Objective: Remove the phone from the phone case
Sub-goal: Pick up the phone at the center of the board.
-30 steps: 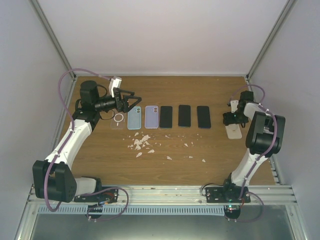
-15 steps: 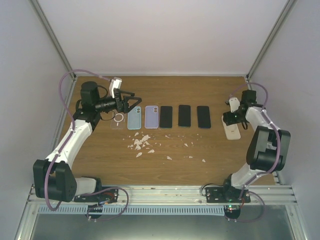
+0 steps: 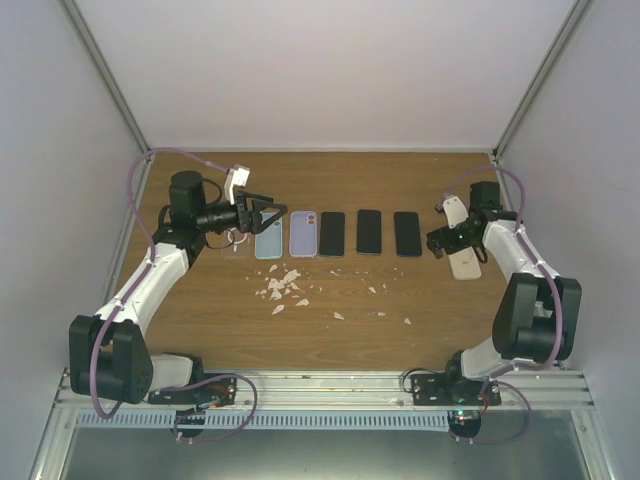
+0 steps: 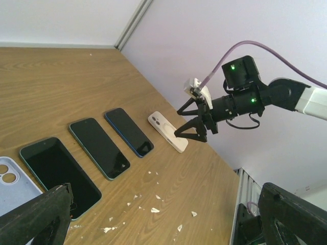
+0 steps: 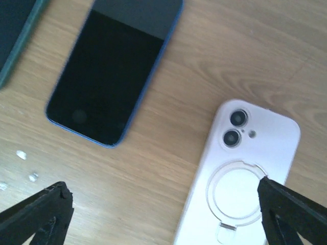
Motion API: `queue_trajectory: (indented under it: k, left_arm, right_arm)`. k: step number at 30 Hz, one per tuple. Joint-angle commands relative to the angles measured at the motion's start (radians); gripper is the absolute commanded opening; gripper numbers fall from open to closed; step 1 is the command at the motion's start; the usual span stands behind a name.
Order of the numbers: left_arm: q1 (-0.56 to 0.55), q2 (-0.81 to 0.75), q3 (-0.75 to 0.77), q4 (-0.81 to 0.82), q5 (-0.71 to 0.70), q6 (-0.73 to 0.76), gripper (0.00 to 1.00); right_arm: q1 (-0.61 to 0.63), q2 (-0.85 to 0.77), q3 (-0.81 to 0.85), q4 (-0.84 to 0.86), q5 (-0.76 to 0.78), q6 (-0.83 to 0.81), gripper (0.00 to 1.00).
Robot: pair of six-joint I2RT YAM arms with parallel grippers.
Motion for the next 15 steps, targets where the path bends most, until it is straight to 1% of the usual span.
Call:
queue_trajectory:
  k: [1,4,7,9,15]
  left_arm:
    - [-0.006,0.008,-0.001,0.039,-0.015,-0.001,0.99]
    - [-0.009,0.011,-0.001,0.044,-0.017,-0.009,0.99]
    - [-0.008,0.008,0.000,0.053,-0.016,-0.023,0.99]
    - [-0.008,0.003,0.002,0.056,-0.019,-0.025,0.99]
    - [-0.008,-0.006,-0.001,0.075,-0.022,-0.044,0.99]
  right_arm:
    - [-0.046,0.027,0.038,-0.067,0.038,0.028,0.99]
    - [-0.082,0.088,0.065,-0.115,0.016,0.025,1.00]
    - [-0.121,0.147,0.083,-0.128,0.040,0.019,1.00]
    - [-0.139,0.175,0.087,-0.111,0.077,0.021,1.00]
    - [-0.141,0.248,0.090,-0.048,0.173,0.032,1.00]
